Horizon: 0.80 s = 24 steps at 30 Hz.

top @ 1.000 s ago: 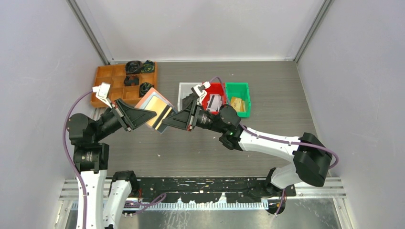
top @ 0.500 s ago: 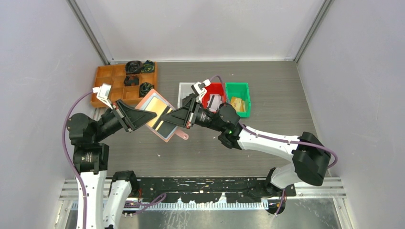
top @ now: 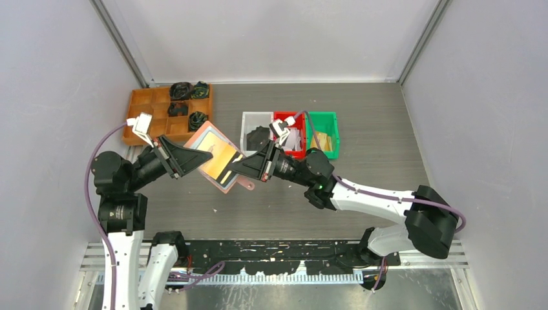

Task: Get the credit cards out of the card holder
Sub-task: Remove the credit card from the card holder, then place the credit card in the storage box.

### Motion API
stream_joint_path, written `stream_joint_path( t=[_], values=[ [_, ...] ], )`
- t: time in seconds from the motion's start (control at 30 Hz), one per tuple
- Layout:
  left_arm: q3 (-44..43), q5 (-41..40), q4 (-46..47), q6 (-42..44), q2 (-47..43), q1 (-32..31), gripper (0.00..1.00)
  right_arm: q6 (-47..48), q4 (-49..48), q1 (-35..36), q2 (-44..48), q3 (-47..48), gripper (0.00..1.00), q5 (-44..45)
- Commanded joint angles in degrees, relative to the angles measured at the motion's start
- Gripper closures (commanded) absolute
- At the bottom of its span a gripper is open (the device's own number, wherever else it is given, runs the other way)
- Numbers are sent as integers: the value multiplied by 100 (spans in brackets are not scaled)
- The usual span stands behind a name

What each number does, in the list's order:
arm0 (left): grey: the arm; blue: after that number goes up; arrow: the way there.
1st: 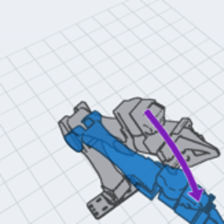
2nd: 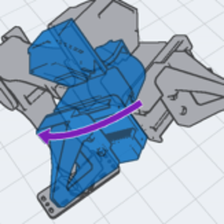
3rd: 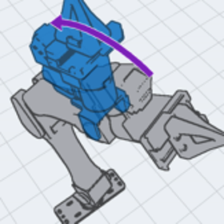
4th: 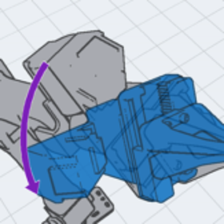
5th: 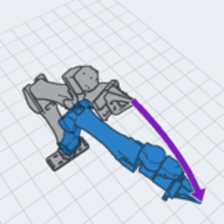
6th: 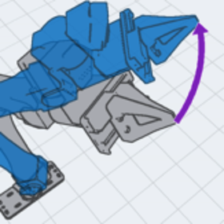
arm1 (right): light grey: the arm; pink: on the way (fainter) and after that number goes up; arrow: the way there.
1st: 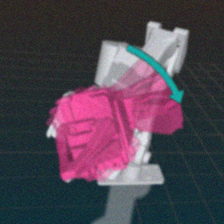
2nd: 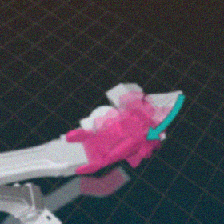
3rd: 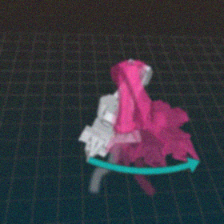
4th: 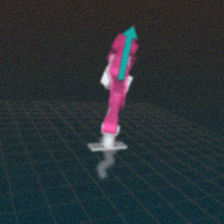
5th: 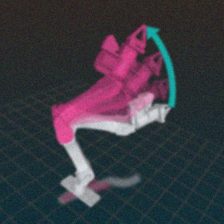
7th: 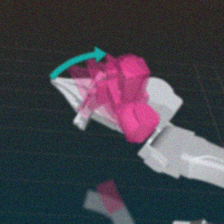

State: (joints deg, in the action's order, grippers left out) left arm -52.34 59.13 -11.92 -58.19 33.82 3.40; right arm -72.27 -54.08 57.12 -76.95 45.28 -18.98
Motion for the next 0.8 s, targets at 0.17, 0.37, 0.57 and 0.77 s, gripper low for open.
stream_joint_path(
  t=[0.17, 0.37, 0.57, 0.77],
  values=[
    [-453, -142, 458, 81, -55, 19, 94, 136, 232, -313, 565, -513, 99, -126],
    [-518, -204, 262, 448, -38, 18, 94, 378, 2070, -1612, 1757, -664, 99, -652],
    [-573, -186, 47, 909, -58, 15, 94, 2139, 6132, -3099, 2302, 581, 99, -269],
    [-613, -165, -147, 1259, -100, 21, 94, 4226, 9427, -3555, 725, 2645, 99, 1799]
  ],
)
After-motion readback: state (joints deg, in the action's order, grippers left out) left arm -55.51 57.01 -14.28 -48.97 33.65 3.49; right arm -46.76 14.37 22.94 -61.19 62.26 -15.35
